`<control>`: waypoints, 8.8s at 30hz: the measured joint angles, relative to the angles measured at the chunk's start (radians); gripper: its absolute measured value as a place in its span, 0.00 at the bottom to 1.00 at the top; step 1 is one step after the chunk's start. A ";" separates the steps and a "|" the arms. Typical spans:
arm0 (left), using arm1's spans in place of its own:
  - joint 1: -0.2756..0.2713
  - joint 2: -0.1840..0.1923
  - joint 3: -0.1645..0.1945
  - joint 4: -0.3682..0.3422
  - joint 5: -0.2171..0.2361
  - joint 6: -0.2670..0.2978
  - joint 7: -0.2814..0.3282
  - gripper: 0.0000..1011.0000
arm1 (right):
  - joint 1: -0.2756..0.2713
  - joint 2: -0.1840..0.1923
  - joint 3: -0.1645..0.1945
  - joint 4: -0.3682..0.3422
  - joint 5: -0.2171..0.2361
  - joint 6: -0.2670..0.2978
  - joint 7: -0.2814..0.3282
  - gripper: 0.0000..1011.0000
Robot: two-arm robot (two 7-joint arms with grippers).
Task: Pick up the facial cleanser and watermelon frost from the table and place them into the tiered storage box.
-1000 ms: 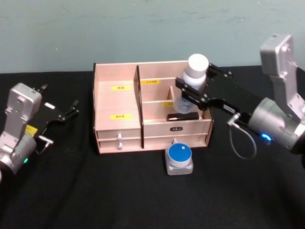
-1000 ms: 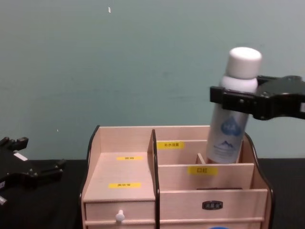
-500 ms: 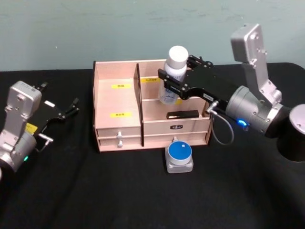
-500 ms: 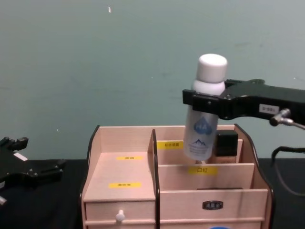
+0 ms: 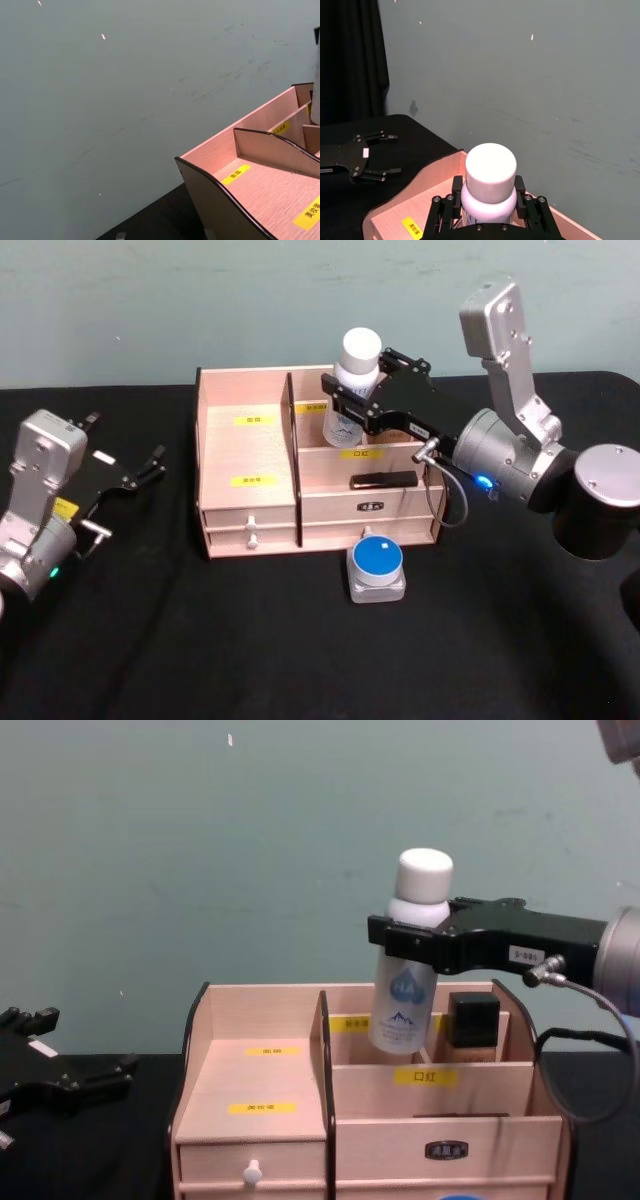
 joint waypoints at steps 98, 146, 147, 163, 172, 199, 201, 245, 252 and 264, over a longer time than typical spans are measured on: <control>0.000 0.000 0.000 0.000 0.000 0.000 0.000 1.00 | 0.129 -0.087 -0.035 0.288 -0.036 -0.020 0.060 0.60; 0.000 0.000 0.000 0.000 0.000 0.000 0.000 1.00 | -0.036 0.128 -0.004 -0.187 0.002 0.259 0.030 0.99; 0.000 0.000 0.000 0.000 0.000 0.000 0.000 1.00 | -0.050 0.138 0.000 -0.210 0.004 0.269 0.025 0.99; 0.000 0.000 0.000 0.000 0.000 0.000 0.000 1.00 | -0.361 0.291 0.075 -0.562 0.040 0.400 -0.080 0.99; 0.000 0.000 0.000 0.000 0.000 0.000 0.000 1.00 | -0.449 0.289 0.082 -0.587 0.024 0.476 -0.113 0.99; 0.000 0.000 0.000 0.000 0.000 0.000 0.000 1.00 | -0.422 0.225 0.044 -0.460 -0.081 0.511 -0.096 0.99; 0.000 0.000 0.000 0.000 0.000 0.000 0.000 1.00 | -0.414 0.219 0.040 -0.446 -0.090 0.506 -0.092 0.99; 0.000 0.000 0.000 0.000 0.000 0.000 0.000 1.00 | -0.322 0.107 0.017 -0.276 -0.165 0.429 -0.021 0.99; 0.000 0.000 0.000 0.000 0.000 0.000 0.000 1.00 | -0.322 0.099 0.019 -0.270 -0.164 0.421 -0.021 0.99; 0.000 0.000 0.000 0.000 0.000 0.000 0.000 1.00 | -0.311 0.091 0.012 -0.253 -0.166 0.415 -0.018 0.99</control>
